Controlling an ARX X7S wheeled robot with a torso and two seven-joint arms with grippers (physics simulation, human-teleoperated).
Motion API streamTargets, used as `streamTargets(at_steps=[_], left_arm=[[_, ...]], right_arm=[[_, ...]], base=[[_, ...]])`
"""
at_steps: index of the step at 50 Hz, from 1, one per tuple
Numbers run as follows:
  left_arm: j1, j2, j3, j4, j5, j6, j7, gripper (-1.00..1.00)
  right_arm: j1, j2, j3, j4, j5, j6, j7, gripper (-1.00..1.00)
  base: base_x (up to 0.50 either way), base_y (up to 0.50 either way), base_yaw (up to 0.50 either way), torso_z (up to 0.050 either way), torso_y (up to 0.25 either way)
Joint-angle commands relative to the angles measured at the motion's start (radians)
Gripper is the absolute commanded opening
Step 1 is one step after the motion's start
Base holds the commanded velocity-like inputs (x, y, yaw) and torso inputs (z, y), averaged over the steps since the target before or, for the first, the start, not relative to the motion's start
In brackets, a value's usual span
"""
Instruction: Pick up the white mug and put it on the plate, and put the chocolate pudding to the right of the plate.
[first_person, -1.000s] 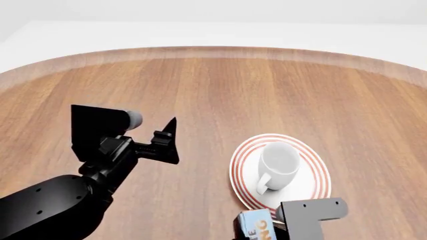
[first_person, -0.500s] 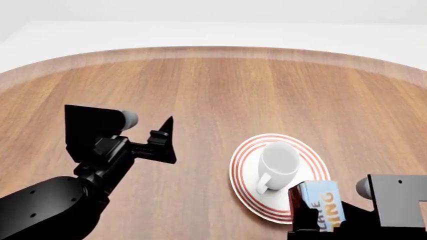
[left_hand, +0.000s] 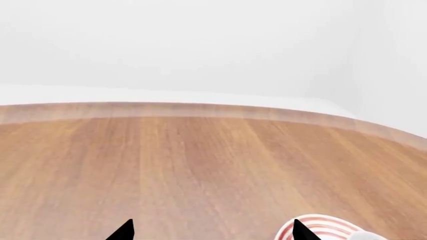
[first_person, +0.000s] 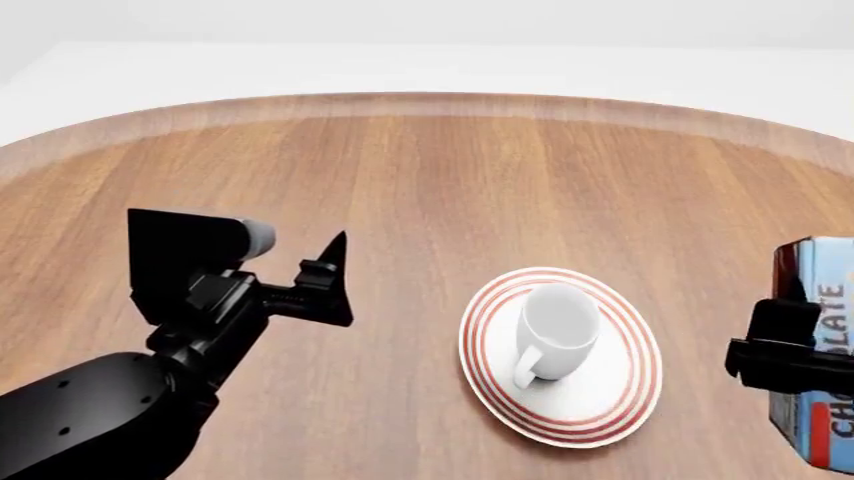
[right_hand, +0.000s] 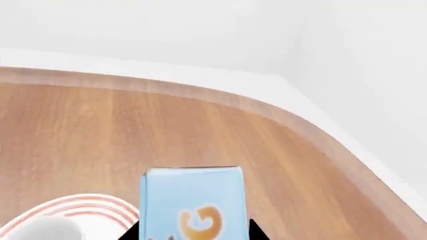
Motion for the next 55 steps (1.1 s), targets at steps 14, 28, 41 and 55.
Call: streamTargets(at_steps=[14, 28, 41, 55], left_arm=[[-0.013, 0.019, -0.002, -0.013, -0.002, -0.02, 0.01, 1.0], [-0.013, 0.032, 0.0, -0.025, -0.001, -0.027, 0.016, 1.0], [-0.019, 0.042, -0.003, -0.031, -0.003, -0.034, 0.022, 1.0], [-0.023, 0.05, -0.003, -0.032, -0.002, -0.045, 0.024, 1.0]], right_arm=[[0.259, -0.201, 0.184, 0.462, -0.166, 0.4, -0.461, -1.0], [0.439, -0.517, 0.125, 0.977, -0.357, 0.601, -0.887, -1.0], [0.552, -0.686, -0.026, 1.322, -0.509, 0.784, -1.155, -1.0], [0.542, -0.744, -0.043, 1.559, -0.514, 0.838, -1.183, -1.0]], base=[[0.0, 0.0, 0.0, 0.0, 0.0], [0.0, 0.0, 0.0, 0.0, 0.0], [0.0, 0.0, 0.0, 0.0, 0.0], [0.0, 0.0, 0.0, 0.0, 0.0]])
